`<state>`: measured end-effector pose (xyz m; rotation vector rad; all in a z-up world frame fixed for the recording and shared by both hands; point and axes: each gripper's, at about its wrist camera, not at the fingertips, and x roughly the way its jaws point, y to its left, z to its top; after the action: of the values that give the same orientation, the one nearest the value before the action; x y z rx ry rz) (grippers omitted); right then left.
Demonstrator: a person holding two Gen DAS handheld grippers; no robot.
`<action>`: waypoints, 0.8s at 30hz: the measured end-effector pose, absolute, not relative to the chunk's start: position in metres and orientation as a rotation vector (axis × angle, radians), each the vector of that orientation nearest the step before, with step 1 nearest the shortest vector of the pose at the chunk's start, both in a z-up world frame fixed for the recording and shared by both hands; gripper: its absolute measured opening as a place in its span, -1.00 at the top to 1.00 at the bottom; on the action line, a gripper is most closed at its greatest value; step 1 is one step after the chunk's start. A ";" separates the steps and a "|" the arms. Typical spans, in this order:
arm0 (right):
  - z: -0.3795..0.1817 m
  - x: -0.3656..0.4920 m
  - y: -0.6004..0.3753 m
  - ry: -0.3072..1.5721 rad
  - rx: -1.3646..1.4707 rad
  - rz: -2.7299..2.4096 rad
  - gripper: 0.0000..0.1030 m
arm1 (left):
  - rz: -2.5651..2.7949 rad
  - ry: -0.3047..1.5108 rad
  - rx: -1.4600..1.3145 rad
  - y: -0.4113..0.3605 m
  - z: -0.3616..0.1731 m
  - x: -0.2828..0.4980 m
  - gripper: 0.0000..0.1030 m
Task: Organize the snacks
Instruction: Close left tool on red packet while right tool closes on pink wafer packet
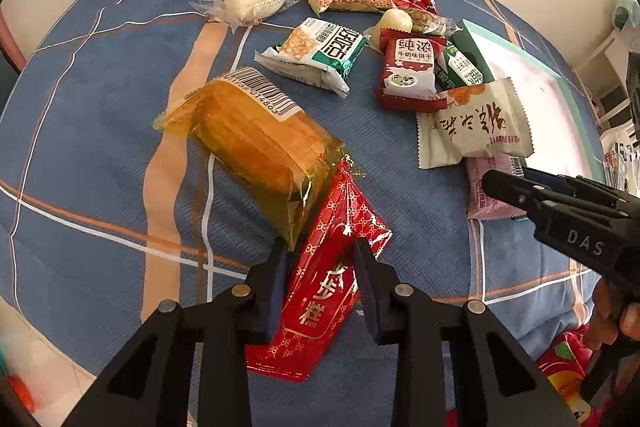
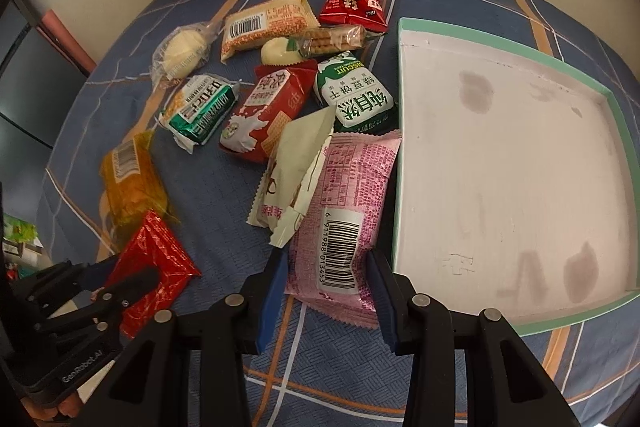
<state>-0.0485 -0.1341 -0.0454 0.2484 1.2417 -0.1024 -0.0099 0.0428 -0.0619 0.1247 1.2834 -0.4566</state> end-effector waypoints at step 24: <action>-0.040 -0.046 -0.118 1.262 0.142 -0.105 0.30 | -0.473 1.267 0.098 0.048 -0.031 -0.007 0.78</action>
<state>-0.0462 -0.1178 -0.0399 0.1421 1.2622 -0.1048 -0.0074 0.0485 -0.0309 0.0983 1.2666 -0.4730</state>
